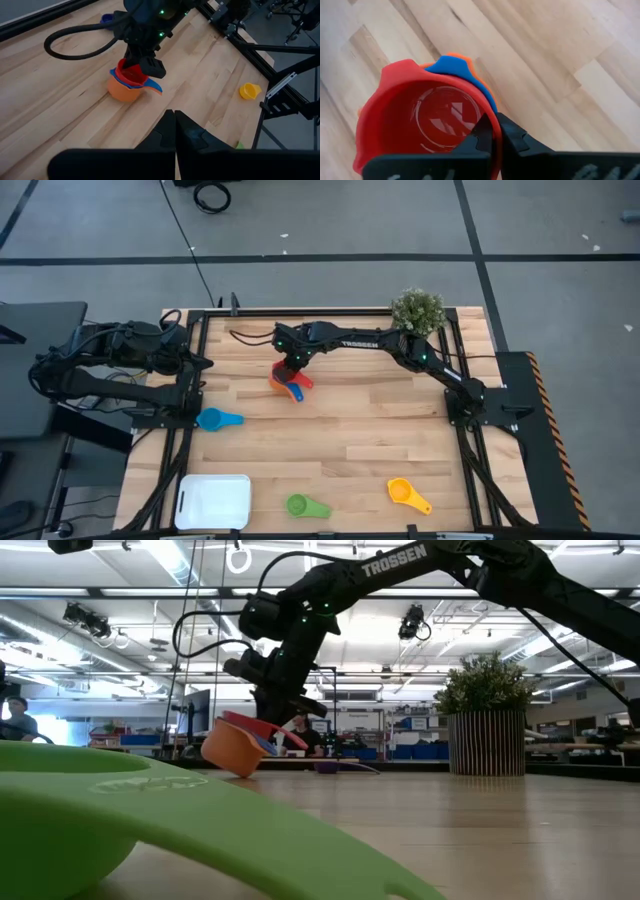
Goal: Nest measuring cups in basket
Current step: Stack the red measuring cup into the blue measuring cup, then stack the light blue measuring cup into the red measuring cup
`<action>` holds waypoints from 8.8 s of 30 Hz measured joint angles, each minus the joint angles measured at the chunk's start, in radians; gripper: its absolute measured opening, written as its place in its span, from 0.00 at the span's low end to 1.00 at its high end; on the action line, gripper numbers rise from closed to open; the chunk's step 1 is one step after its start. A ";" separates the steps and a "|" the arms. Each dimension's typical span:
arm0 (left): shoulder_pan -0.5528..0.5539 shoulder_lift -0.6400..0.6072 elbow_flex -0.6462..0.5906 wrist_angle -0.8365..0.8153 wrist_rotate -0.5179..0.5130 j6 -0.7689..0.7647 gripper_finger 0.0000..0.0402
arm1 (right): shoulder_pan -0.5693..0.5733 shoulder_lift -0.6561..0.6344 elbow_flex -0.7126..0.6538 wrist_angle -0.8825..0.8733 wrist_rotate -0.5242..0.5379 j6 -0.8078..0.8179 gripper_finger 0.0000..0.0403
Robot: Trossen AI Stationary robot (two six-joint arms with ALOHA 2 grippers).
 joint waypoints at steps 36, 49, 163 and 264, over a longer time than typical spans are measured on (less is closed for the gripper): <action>0.000 0.000 0.000 -0.001 0.000 0.024 0.00 | -0.007 0.000 0.000 0.155 -0.297 -0.048 0.08; 0.000 0.000 0.000 -0.001 0.000 0.026 0.00 | -0.006 0.000 0.000 0.109 -0.278 -0.044 0.10; 0.035 0.846 -0.645 1.337 0.161 0.374 0.00 | 0.021 -0.016 -0.006 -0.282 -0.267 -0.456 0.01; -0.042 0.230 -0.237 -0.275 0.267 -0.267 0.11 | 0.239 -0.688 -0.006 -0.680 0.097 -0.418 0.01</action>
